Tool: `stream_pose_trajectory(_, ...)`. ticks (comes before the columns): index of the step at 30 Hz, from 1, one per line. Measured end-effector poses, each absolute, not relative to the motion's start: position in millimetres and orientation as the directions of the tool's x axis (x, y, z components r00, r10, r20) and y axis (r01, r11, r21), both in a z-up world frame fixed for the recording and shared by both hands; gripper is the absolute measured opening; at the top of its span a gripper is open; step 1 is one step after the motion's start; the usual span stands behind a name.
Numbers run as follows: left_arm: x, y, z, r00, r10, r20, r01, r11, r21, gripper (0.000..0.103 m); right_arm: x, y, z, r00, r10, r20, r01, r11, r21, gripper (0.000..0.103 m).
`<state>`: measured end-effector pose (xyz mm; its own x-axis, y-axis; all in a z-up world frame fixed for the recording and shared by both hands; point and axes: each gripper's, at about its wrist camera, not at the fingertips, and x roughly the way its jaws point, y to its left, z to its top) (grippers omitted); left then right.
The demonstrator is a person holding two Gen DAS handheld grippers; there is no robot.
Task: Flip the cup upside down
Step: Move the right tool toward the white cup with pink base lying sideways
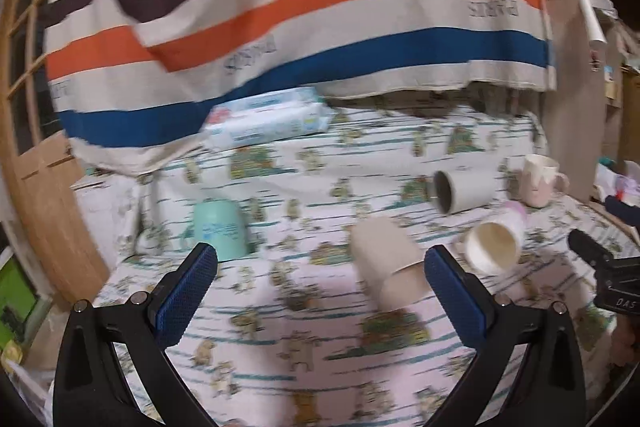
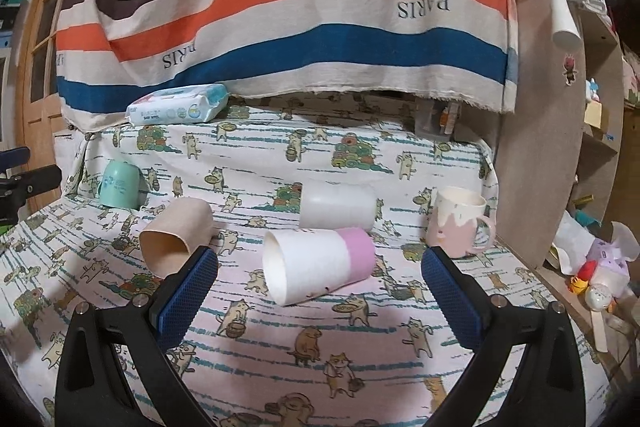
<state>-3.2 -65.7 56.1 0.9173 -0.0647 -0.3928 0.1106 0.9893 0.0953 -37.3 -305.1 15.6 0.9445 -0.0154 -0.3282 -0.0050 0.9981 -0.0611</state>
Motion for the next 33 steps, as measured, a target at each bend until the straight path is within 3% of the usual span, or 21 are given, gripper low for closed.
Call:
stream_pose_trajectory(8,37,-116,52,0.860,-0.138,-0.492,0.217,0.970,0.108,0.103,-20,-347,42,0.914,0.045,-0.404,-0.018,0.997,0.070,0.102)
stream_pose_trajectory(16,60,-128,52,0.891,-0.146,-0.429,0.204,0.975,0.091,0.103,43,-357,60,0.798,-0.019,-0.602,0.208,0.947,0.246,0.102)
stream_pose_trajectory(22,88,-109,61,0.893,-0.162,-0.419,0.180,0.984,0.004,0.103,97,-355,38,0.693,0.059,-0.719,0.370,0.827,0.424,0.103)
stream_pose_trajectory(28,101,-87,41,0.854,-0.214,-0.473,0.197,0.977,-0.088,0.103,140,-345,5,0.541,0.105,-0.834,0.429,0.819,0.381,0.102)
stream_pose_trajectory(33,78,-65,19,0.851,-0.199,-0.487,0.180,0.980,-0.085,0.103,149,-352,-23,0.460,0.158,-0.874,0.461,0.799,0.387,0.102)
